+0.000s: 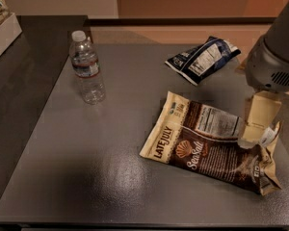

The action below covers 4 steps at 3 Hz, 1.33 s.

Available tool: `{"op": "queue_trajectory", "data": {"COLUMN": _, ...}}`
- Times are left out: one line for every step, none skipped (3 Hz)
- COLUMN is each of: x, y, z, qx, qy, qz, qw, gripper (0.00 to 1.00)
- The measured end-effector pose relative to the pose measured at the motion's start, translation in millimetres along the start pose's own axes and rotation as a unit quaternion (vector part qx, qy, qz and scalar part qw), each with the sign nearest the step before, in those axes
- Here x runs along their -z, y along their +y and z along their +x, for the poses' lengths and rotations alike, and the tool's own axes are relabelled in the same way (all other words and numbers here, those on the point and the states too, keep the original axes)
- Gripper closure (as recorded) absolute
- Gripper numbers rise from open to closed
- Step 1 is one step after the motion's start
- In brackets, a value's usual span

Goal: Move brown chip bag near blue chip bag

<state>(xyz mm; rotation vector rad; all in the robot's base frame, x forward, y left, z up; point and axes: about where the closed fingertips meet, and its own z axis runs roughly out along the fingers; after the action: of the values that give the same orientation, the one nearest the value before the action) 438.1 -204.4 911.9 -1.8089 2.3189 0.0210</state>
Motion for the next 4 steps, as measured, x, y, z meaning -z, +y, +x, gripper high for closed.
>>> {"op": "queue_trajectory", "data": {"x": -28, "y": 3, "z": 8, "qx": -0.005, "qy": 0.017, "qz": -0.019, "qw": 0.9997, "gripper": 0.00}}
{"op": "queue_trajectory", "data": {"x": -46, "y": 6, "z": 15, "qx": -0.006, "qy": 0.025, "qz": -0.029, "qw": 0.9992, "gripper": 0.00}}
{"op": "queue_trajectory", "data": {"x": -56, "y": 10, "z": 18, "qx": -0.002, "qy": 0.030, "qz": -0.037, "qw": 0.9988, "gripper": 0.18}}
{"op": "queue_trajectory", "data": {"x": -57, "y": 12, "z": 18, "qx": 0.002, "qy": 0.031, "qz": -0.042, "qw": 0.9986, "gripper": 0.41}}
